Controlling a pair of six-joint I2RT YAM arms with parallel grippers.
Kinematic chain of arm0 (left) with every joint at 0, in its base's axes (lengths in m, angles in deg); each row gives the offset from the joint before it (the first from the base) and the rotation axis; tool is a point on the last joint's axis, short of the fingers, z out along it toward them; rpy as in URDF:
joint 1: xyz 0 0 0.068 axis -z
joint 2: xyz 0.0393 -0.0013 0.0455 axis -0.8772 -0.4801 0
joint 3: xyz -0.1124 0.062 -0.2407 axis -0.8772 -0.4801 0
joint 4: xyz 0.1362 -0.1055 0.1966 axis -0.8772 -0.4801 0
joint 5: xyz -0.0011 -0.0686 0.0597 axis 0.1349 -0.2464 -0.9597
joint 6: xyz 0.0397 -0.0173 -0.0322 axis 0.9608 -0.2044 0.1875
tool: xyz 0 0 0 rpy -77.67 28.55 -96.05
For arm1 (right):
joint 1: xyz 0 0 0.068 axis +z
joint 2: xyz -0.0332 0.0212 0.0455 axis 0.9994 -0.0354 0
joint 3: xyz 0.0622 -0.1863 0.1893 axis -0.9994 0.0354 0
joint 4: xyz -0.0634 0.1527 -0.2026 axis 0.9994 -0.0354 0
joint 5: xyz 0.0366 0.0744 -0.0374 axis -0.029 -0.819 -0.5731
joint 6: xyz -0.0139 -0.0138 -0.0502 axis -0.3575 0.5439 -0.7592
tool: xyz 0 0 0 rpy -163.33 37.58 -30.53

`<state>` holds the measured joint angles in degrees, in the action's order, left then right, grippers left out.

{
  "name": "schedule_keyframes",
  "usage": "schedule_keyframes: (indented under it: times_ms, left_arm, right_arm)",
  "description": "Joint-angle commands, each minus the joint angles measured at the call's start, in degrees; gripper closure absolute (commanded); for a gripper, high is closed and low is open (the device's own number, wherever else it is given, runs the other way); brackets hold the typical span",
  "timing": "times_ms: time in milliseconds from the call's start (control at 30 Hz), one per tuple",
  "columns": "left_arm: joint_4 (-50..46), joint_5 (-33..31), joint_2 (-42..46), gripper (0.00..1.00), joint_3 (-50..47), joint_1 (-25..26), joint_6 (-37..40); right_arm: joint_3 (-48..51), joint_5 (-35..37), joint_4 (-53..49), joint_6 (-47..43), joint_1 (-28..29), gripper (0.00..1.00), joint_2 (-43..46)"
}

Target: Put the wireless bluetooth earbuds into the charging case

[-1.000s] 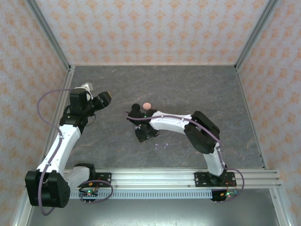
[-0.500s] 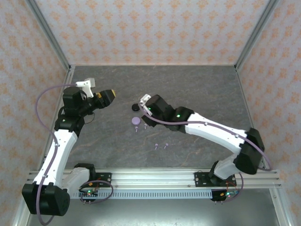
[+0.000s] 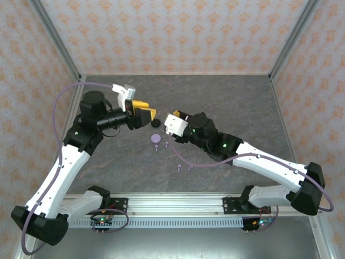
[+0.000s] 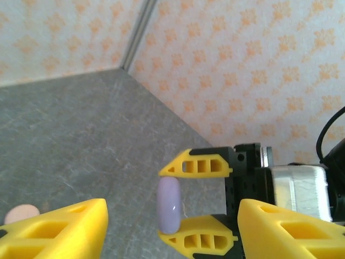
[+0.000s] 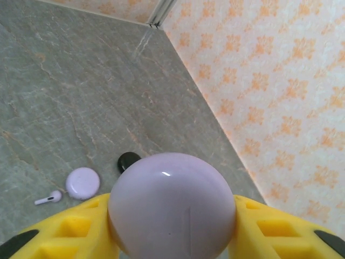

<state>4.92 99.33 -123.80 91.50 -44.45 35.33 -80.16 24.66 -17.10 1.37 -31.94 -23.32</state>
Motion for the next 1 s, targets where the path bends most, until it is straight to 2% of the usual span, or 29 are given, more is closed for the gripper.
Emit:
schedule_keyframes:
  times_ms: [0,500,833,967]
  left_arm:
    - [-0.7,2.2,-1.6,0.37,0.3,1.9,2.1]
    - [4.3,2.0,-7.7,0.5,-2.0,6.2,0.8]
    - [3.0,2.6,-10.3,0.61,-2.5,7.3,2.8]
    - [2.5,2.6,-10.1,0.62,-3.1,7.3,3.4]
  right_arm:
    - [0.2,-1.7,5.4,-3.6,-0.3,0.56,1.0]
    - [-0.4,-3.2,6.1,-2.0,-0.3,0.56,1.0]
    - [-0.7,-2.2,6.3,-1.2,-0.4,0.56,1.0]
    - [-0.7,-1.6,6.0,-1.0,-0.5,0.56,1.0]
